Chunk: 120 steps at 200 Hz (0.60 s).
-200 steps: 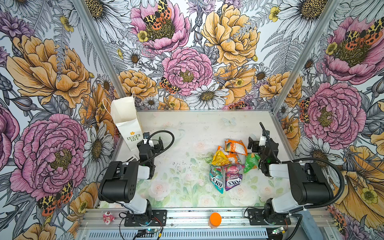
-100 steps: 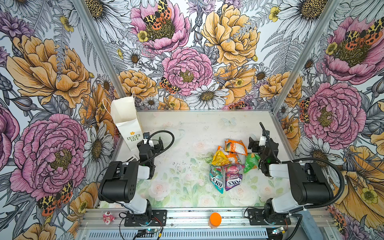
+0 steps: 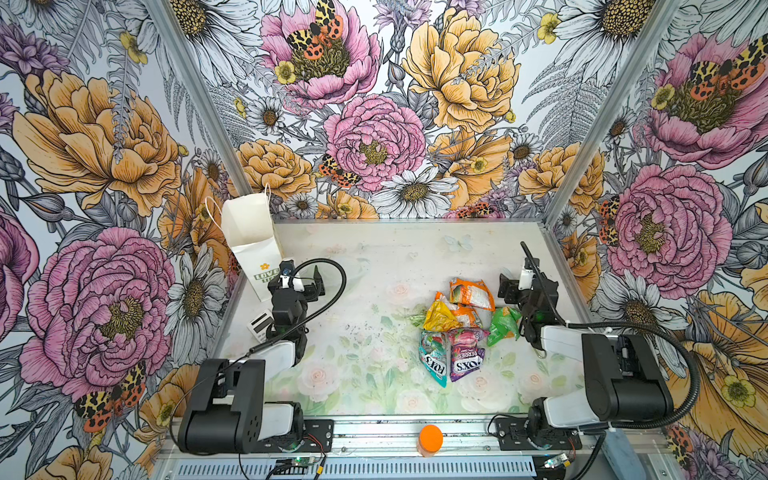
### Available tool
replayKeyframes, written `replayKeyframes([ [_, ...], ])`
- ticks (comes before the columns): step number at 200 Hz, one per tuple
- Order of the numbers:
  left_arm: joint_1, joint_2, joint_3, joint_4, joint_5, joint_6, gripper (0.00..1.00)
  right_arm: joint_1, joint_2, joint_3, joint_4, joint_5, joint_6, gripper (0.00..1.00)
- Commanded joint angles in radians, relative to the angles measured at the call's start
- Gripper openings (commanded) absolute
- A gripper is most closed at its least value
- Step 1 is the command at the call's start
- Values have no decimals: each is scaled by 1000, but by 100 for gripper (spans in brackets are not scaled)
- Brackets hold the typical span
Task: Place the snacks into the paper bag
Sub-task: 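Reach left gripper to the paper bag while right gripper moves over snacks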
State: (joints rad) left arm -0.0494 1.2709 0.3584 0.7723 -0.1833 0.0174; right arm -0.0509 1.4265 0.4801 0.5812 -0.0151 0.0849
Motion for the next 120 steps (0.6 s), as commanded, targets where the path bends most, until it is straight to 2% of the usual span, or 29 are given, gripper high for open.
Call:
replayKeyframes([
  [1, -23, -113, 46, -198, -19, -16, 99, 12, -80, 115, -244, -83, 6, 87],
  [37, -65, -257, 161, -451, -115, -42, 99, 23, -102, 300, -560, -191, 50, 87],
  [62, -69, -310, 288, -629, -197, -94, 99, 66, -86, 421, -728, -206, 67, 87],
  [93, -39, -297, 501, -867, -288, -179, 99, 145, -79, 507, -819, -200, 79, 89],
  [120, 37, -222, 745, -1115, -326, -258, 99, 201, -86, 540, -837, -188, 94, 90],
])
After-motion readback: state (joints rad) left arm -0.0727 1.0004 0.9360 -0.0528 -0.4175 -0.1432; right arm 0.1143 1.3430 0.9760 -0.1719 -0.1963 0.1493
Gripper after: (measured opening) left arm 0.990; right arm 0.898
